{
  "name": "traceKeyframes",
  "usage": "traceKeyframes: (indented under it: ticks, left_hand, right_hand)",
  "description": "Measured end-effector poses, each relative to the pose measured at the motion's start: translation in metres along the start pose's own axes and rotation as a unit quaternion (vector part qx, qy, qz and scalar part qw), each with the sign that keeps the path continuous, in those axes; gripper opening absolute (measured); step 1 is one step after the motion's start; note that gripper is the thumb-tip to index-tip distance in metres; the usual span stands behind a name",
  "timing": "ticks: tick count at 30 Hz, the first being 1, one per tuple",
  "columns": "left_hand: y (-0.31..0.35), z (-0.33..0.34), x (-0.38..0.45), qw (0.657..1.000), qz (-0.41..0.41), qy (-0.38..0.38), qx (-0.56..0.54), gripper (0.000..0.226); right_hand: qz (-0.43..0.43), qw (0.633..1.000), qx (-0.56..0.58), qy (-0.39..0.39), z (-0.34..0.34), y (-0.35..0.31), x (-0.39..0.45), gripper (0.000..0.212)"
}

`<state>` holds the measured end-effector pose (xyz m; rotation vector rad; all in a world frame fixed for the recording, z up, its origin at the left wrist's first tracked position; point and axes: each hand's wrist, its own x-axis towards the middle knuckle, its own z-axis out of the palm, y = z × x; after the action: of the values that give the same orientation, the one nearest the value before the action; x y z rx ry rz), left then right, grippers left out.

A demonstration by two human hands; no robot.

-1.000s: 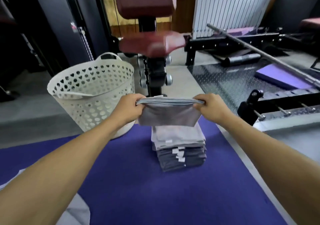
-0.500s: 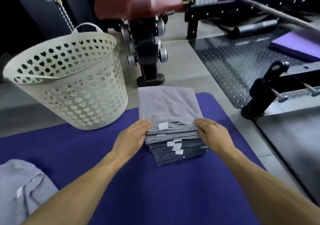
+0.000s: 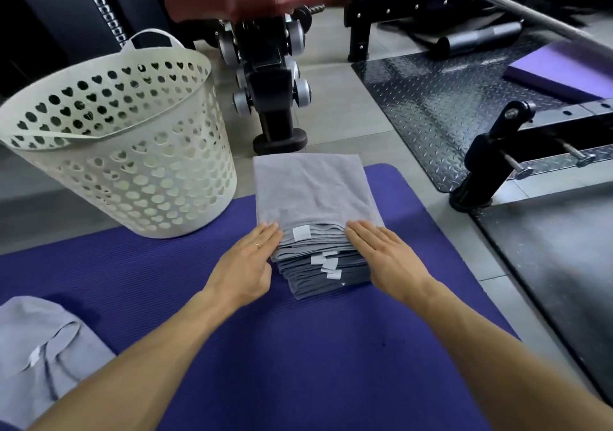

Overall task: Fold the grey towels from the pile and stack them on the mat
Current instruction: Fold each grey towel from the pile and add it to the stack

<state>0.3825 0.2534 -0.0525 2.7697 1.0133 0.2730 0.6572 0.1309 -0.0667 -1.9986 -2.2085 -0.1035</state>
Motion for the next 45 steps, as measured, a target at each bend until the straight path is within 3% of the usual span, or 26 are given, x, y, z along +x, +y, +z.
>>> traceKeyframes:
  ticks: [3, 7, 10, 14, 17, 21, 26, 28, 32, 37, 45]
  left_hand:
    - [0.009, -0.013, 0.008, 0.999, -0.013, -0.005, -0.032, 0.061]
    - [0.016, -0.027, 0.049, 0.999, 0.030, 0.006, 0.009, 0.054]
    - [0.021, -0.023, 0.092, 0.998, -0.026, -0.009, 0.059, 0.056]
    - [0.034, 0.007, 0.108, 0.988, -0.111, -0.088, 0.063, 0.068]
    - [0.038, 0.023, 0.102, 0.988, -0.123, -0.077, 0.060, 0.069]
    - [0.029, 0.025, 0.095, 0.990, -0.108, -0.067, 0.057, 0.070]
    - [0.009, 0.022, 0.085, 0.989, -0.121, -0.085, 0.006, 0.077]
    - [0.012, 0.014, 0.091, 0.989, -0.124, -0.083, 0.000, 0.079]
    - [0.015, -0.009, 0.130, 0.990, -0.133, 0.008, 0.045, 0.065]
    - [0.018, 0.008, 0.146, 0.982, -0.167, -0.069, 0.050, 0.080]
    - [0.019, 0.030, 0.142, 0.960, -0.269, -0.050, -0.061, 0.083]
  right_hand:
    - [0.007, 1.000, -0.002, -0.016, 0.009, -0.004, -0.006, 0.096]
    - [0.007, 1.000, 0.009, -0.023, 0.012, -0.001, -0.011, 0.093]
    - [-0.002, 1.000, 0.009, -0.021, 0.008, 0.002, -0.014, 0.085]
    - [0.032, 0.996, 0.051, 0.068, -0.008, 0.003, 0.003, 0.052]
    - [0.095, 0.988, 0.052, 0.112, -0.017, 0.002, 0.046, 0.045]
    - [0.127, 0.984, 0.121, -0.003, -0.013, 0.003, 0.103, 0.060]
    - [0.174, 0.974, 0.113, -0.090, 0.021, 0.010, 0.094, 0.076]
    - [0.185, 0.973, 0.089, -0.104, 0.021, 0.016, 0.094, 0.075]
    - [0.161, 0.981, 0.054, -0.089, 0.002, 0.017, 0.116, 0.065]
    - [0.144, 0.976, 0.141, -0.079, 0.009, 0.008, 0.142, 0.061]
    - [0.164, 0.970, 0.159, -0.086, 0.045, 0.031, 0.143, 0.067]
